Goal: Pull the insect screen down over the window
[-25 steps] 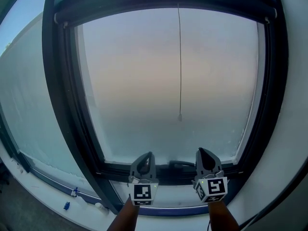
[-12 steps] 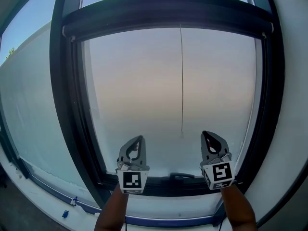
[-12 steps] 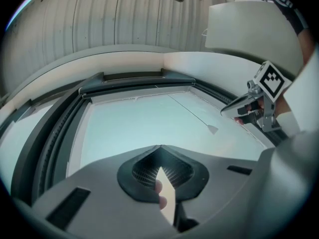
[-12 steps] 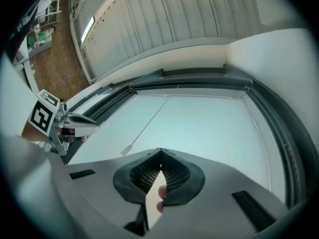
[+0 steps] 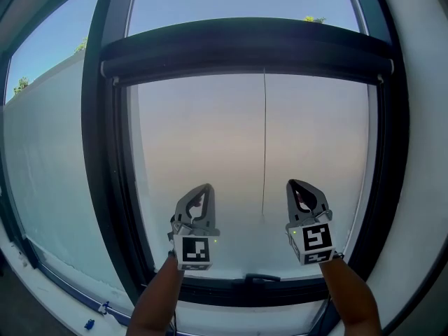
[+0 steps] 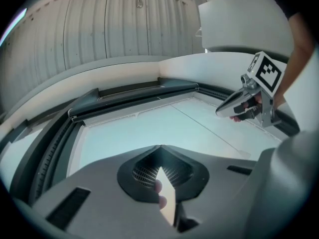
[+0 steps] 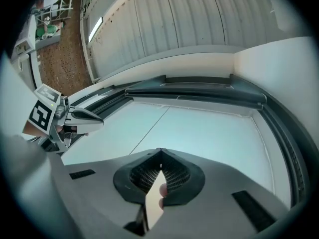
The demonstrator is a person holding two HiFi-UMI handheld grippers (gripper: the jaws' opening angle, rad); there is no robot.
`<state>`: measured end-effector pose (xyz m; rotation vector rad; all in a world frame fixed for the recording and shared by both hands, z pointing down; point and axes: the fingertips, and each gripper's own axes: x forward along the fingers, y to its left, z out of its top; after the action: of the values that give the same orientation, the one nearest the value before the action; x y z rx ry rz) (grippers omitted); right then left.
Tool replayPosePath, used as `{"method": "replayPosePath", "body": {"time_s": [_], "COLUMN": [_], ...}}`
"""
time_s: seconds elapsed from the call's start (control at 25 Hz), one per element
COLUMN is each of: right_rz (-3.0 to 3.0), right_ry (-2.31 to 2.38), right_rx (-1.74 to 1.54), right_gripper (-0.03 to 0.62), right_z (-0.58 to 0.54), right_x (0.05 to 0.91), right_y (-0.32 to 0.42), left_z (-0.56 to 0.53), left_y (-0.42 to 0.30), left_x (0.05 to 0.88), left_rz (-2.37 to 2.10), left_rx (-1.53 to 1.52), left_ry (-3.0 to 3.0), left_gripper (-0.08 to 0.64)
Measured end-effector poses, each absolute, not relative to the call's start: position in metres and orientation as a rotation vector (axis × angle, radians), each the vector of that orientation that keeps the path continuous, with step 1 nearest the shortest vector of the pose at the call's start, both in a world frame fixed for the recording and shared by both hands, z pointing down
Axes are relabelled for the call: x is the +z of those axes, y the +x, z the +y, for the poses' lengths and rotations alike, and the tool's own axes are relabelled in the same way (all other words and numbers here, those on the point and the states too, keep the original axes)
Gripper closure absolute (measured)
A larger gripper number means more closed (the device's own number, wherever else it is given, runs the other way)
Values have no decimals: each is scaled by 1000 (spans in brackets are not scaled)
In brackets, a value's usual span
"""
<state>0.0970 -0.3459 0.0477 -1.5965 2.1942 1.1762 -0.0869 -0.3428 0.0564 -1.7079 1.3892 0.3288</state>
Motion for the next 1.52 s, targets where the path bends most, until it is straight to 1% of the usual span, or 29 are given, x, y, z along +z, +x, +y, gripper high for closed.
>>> {"method": "replayPosePath", "body": {"time_s": [0.12,0.36,0.56,0.92,1.2,1.32,1.44,1.52], "right_rz": [2118,1947,1842,1585,1471,1457,1421,1420], "right_ry": [-1631,-1748,-1833,-1894,-2018,-2093,-2135,-2145], "right_rx": [1217,1486,1685,2083,2276,2357,2405,2411], "right_gripper": [591,591,591,591,590,561,532,488], "right_z": [-347,-350,-348,-337,-338,-346,-350,-351], "right_x": [21,-31,-69,-112,-142,-151,-163,-169], "right_y": [97,99,102,98,99,105,109,112], "left_z": [-342,-347,-349,-364,-366,-369,-378,-383], "left_y": [-75,-71,-77,-92,-91,-97,-102,-104], "left_x": [35,-21,-65,-115,-150,-167,-174,-173], "left_rz": [1312,1266,1308,1413,1459,1496,1499,1485], "left_rx": [358,450,294,20,-125,-190,-332,-415], "left_ry": [-1757,-1842,-1647,-1370,-1199,-1151,-1113,-1088], "left_gripper": [560,558,558,558,560,558,553,467]}}
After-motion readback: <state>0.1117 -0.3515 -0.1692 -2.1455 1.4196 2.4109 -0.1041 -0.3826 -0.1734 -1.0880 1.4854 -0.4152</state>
